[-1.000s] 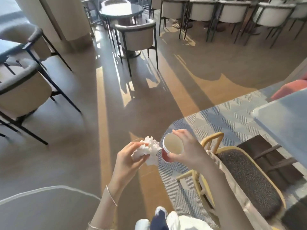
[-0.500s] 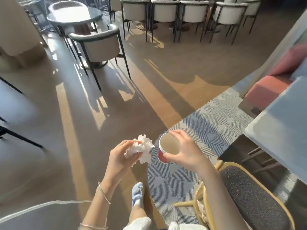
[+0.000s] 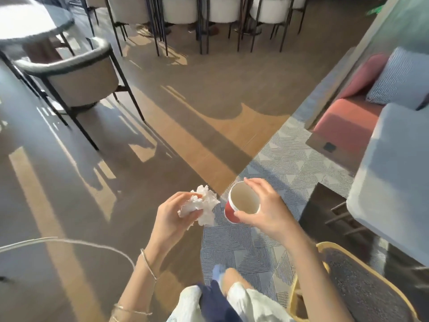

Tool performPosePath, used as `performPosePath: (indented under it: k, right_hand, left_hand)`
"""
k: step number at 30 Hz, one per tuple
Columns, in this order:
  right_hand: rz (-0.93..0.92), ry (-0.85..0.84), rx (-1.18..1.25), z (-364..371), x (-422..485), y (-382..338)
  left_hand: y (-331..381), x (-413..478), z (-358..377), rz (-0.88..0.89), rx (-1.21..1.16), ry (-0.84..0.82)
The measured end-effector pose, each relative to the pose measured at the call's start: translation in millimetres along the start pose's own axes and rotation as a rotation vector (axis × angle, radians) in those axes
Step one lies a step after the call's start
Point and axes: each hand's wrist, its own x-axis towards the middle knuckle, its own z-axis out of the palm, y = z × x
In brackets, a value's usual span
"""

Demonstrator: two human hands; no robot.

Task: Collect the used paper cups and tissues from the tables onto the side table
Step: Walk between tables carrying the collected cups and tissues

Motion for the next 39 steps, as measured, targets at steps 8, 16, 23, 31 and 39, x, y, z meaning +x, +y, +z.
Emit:
performPosePath:
  k: [8,16,23,31,39]
  right_hand:
    - [0.052,0.036,0.067,-15.4,129.5,37.1]
    - [0.038,0.069,0.038,-75.8,291.8,76.5]
    - [0.052,0.103,0.009,-123.5,386.0,113.2]
    - [0.143,0.155,-0.018,-149.6,489.4,165.3]
    - [0.179,0.207,-0.031,-205.9,650.0,189.9]
  left_hand:
    - [-29.1,133.4,22.7,-0.018,0.009,-0.038]
    - [-29.0,308.7,60.0,-0.004,0.016,-0.082]
    - [-26.4,430.5,104.2,0.059,0.038,-0.129]
    - [-46.9,568.5,156.9,0.127,0.04,-0.211]
    - [-51.8,754.1,192.0,0.146,-0.014,-0.286]
